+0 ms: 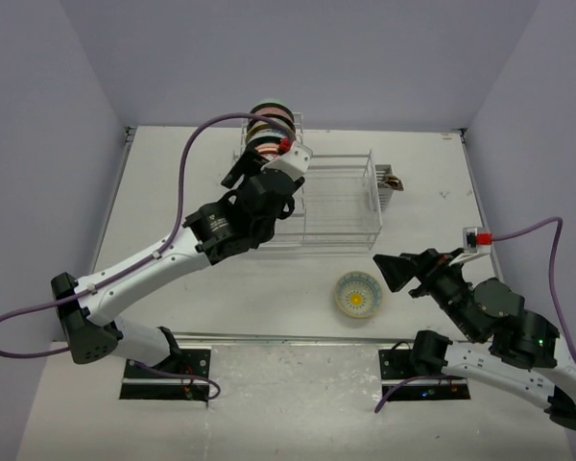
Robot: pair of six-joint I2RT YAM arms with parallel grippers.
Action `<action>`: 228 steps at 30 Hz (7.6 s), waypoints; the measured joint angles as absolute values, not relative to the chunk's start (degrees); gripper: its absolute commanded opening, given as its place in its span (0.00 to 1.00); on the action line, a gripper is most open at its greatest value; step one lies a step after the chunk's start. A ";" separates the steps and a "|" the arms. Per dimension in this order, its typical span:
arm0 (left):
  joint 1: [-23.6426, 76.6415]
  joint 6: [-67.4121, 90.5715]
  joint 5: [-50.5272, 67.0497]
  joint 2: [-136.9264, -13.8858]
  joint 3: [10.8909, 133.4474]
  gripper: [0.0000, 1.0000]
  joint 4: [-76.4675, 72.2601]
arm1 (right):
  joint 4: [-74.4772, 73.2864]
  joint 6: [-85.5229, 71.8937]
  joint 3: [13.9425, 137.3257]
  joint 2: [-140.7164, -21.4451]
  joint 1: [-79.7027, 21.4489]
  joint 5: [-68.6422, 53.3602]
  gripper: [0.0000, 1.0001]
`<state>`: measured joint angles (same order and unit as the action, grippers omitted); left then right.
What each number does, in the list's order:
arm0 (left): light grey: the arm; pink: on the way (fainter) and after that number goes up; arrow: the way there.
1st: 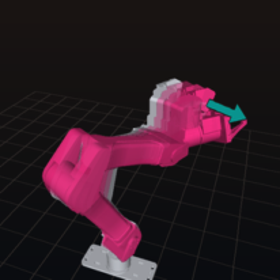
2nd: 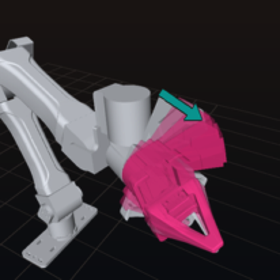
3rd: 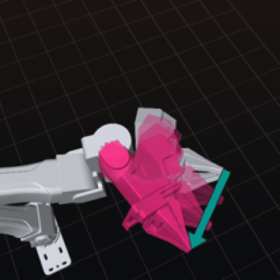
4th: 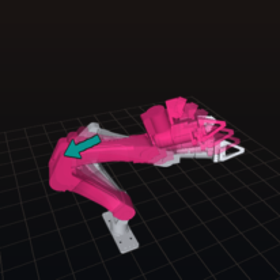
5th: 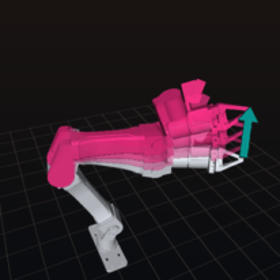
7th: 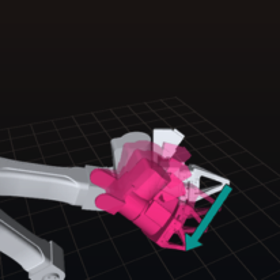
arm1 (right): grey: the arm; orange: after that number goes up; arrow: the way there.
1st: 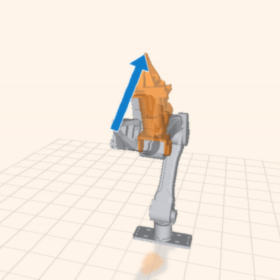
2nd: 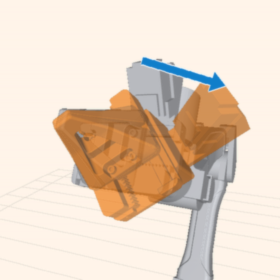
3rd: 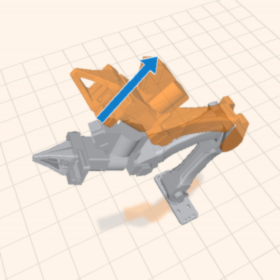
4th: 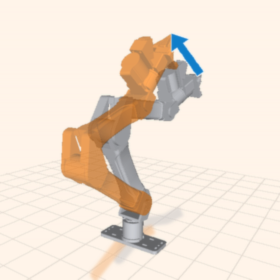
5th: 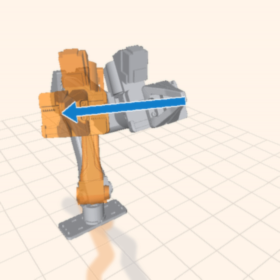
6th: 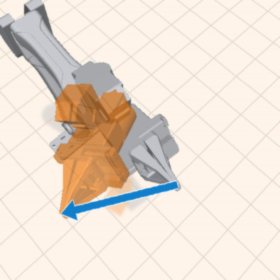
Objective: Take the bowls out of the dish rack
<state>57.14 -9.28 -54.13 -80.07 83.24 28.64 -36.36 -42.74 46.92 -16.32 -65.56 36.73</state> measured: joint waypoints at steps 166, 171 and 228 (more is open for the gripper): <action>53.65 22.92 -29.82 -39.70 61.39 1.00 34.33 | -41.56 -45.01 32.42 -54.11 -26.61 2.20 0.00; 53.65 22.92 -29.87 -40.01 61.01 1.00 34.17 | -37.41 -45.04 31.73 -54.26 -27.46 0.36 0.00; 53.65 22.72 -30.55 -43.03 59.70 1.00 32.51 | -40.47 -42.37 35.73 -50.52 -28.51 2.81 0.22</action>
